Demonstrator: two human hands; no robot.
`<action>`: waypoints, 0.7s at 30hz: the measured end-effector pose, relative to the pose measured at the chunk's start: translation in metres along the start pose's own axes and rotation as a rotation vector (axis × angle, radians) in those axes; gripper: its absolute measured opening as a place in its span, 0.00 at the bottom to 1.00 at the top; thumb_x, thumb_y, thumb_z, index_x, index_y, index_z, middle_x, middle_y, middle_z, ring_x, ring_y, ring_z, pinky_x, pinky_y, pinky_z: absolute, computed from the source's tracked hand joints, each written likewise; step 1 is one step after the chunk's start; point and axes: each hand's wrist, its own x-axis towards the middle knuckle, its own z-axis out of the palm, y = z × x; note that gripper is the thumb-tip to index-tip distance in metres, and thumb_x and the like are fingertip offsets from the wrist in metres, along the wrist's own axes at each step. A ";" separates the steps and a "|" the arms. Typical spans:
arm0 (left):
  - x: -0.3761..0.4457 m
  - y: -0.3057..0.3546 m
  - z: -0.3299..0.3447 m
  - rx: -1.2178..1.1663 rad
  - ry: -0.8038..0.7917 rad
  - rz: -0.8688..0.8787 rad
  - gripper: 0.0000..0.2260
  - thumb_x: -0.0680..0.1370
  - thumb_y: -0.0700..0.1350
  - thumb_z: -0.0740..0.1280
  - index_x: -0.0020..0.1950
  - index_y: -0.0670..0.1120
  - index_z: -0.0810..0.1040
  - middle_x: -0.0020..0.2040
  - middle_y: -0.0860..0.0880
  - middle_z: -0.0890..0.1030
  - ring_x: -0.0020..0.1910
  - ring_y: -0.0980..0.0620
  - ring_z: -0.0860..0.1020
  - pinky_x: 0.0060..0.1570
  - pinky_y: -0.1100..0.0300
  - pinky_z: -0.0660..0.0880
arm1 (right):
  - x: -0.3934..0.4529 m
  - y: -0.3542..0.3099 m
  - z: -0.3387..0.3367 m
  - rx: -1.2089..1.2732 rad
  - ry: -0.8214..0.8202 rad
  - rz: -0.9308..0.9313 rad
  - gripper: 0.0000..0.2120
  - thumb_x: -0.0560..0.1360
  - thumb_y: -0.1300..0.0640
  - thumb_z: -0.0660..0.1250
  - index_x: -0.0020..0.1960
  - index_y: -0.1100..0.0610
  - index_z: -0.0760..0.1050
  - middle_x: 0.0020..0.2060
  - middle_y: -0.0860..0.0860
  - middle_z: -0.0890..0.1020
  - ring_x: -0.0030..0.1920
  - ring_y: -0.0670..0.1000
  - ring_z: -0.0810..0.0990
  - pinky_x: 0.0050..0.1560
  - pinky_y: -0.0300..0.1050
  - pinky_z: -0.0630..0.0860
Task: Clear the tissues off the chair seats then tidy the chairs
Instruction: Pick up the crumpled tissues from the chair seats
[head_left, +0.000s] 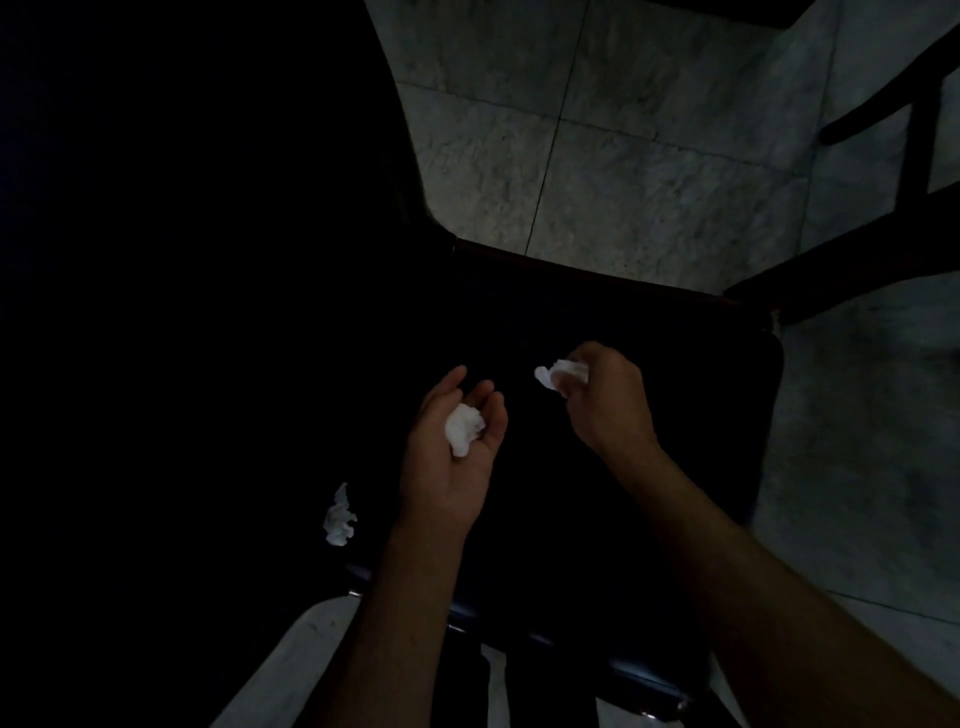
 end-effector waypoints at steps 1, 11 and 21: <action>-0.002 -0.001 -0.001 -0.055 -0.005 -0.006 0.09 0.81 0.39 0.60 0.55 0.40 0.78 0.51 0.39 0.78 0.51 0.44 0.78 0.43 0.56 0.82 | -0.006 -0.001 0.000 0.083 -0.002 0.020 0.09 0.76 0.52 0.70 0.48 0.58 0.79 0.45 0.53 0.82 0.45 0.48 0.81 0.39 0.32 0.73; -0.011 -0.013 -0.020 -0.072 -0.119 0.046 0.14 0.82 0.42 0.56 0.63 0.40 0.76 0.61 0.38 0.80 0.62 0.40 0.78 0.62 0.46 0.75 | -0.086 -0.018 0.024 0.490 -0.152 -0.033 0.07 0.75 0.62 0.71 0.52 0.57 0.81 0.44 0.48 0.84 0.43 0.44 0.83 0.42 0.37 0.78; -0.029 -0.028 -0.034 -0.047 -0.100 -0.008 0.12 0.75 0.43 0.62 0.56 0.41 0.77 0.60 0.41 0.79 0.59 0.43 0.77 0.57 0.51 0.75 | -0.113 -0.012 0.046 0.322 -0.072 -0.145 0.05 0.70 0.69 0.71 0.44 0.65 0.77 0.47 0.50 0.74 0.43 0.39 0.77 0.41 0.34 0.76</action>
